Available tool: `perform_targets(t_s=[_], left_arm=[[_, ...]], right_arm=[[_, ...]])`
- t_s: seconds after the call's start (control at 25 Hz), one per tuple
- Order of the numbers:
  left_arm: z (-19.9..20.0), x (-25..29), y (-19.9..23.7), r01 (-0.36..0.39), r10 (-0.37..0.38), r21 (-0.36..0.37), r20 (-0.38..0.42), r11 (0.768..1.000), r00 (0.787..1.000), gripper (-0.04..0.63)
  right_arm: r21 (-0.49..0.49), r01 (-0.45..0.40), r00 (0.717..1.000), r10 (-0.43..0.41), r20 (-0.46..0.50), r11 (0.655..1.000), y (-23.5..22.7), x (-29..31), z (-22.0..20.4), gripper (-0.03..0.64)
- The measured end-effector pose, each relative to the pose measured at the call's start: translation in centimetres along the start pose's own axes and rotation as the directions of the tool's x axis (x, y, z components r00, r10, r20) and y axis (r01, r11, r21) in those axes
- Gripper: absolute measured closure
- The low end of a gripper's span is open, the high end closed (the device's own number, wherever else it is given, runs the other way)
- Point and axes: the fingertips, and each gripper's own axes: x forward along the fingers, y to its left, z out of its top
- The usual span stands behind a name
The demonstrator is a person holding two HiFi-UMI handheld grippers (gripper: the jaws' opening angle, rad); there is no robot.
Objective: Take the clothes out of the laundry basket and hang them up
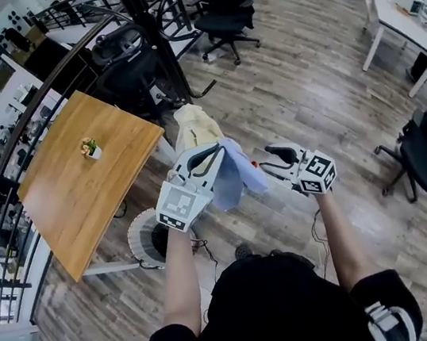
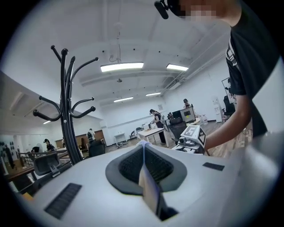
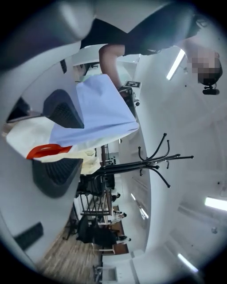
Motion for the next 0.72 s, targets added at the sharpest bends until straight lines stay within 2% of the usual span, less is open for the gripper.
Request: perform_targets(t_s=[0.08, 0.2, 0.36, 0.4, 0.48, 0.72], left_arm=[[0.5, -0.1, 0.4, 0.026, -0.026, 0.015, 0.004, 1.0, 1.0, 0.568], [1.1, -0.1, 1.0, 0.053, -0.053, 0.027, 0.016, 0.998, 0.998, 0.568], [2.2, 0.0, 1.4, 0.074, -0.075, 0.023, 0.044, 0.997, 0.996, 0.568], [2.3, 0.1, 1.4, 0.077, -0.078, 0.026, 0.044, 0.997, 0.996, 0.568], [2.4, 0.5, 1.6, 0.075, -0.076, 0.03, 0.039, 0.997, 0.996, 0.568], [2.9, 1.1, 5.0, -0.029, 0.028, 0.028, 0.035, 0.999, 0.999, 0.568]], right_arm=[[0.019, -0.061, 0.996, 0.06, 0.068, 0.998, 1.0, 1.8, 2.2, 0.386], [0.07, -0.184, 0.973, 0.171, 0.154, 0.98, 2.9, 4.1, 5.0, 0.368], [0.084, -0.285, 0.951, 0.271, 0.146, 0.955, 4.7, 6.7, 5.5, 0.374], [0.085, -0.297, 0.948, 0.282, 0.148, 0.951, 4.8, 7.0, 5.5, 0.419], [0.071, -0.298, 0.947, 0.286, 0.147, 0.952, 4.3, 7.1, 5.6, 0.552], [-0.077, -0.21, 0.971, 0.217, 0.096, 0.975, 0.2, 6.9, 8.1, 0.574]])
